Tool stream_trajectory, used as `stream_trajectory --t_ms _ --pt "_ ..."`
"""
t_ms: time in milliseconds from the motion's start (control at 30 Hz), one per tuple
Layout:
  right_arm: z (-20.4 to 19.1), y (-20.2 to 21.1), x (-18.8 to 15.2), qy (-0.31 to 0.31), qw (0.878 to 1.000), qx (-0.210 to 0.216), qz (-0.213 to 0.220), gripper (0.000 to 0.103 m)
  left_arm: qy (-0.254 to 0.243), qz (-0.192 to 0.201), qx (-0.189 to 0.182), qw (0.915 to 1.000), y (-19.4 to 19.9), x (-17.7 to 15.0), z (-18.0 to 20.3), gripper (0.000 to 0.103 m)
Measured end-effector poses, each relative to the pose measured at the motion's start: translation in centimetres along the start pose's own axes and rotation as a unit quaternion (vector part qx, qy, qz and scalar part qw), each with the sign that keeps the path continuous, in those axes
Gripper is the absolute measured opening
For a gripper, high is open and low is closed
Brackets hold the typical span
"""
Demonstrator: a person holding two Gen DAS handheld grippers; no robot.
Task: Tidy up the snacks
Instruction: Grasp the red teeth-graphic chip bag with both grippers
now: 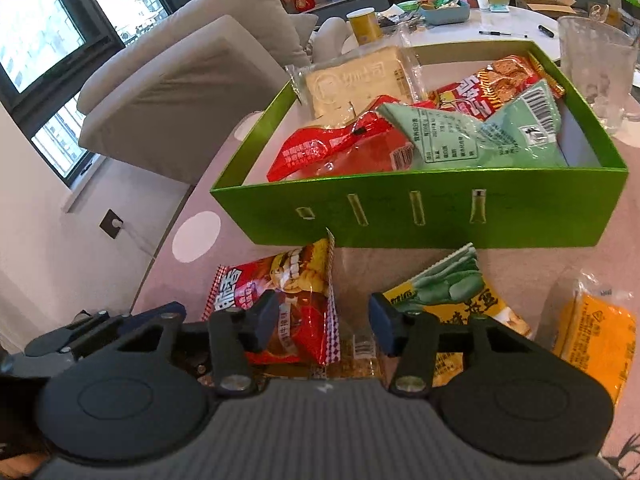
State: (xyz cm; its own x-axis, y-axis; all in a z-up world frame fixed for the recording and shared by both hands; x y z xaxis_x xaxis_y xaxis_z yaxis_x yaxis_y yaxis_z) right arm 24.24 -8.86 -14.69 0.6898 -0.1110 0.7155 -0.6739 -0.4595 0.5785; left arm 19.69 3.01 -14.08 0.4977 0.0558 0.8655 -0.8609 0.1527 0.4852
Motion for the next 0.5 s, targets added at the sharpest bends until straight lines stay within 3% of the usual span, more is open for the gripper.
stream_trajectory --t_ms 500 --pt "-0.4 -1.8 0.4 -0.005 1.000 0.026 -0.017 0.066 0.006 -0.005 -0.014 0.9999 -1.2 0.1 -0.4 0.063"
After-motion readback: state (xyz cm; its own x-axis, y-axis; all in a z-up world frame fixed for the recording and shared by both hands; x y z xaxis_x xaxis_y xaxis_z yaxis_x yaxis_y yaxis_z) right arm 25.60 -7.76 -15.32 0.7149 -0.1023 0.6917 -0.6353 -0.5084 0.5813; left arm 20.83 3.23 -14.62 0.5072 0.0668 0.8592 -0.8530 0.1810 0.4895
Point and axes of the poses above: each gripper's, at about its wrist camera, not at the fingertips, and y roughly against the way its jaws point, z to its right, x to its top, the point moved 10 cm from there along -y, roughly the way its jaws point, and after that the axes turned 13 degrees about z, right-handed, at the moved point
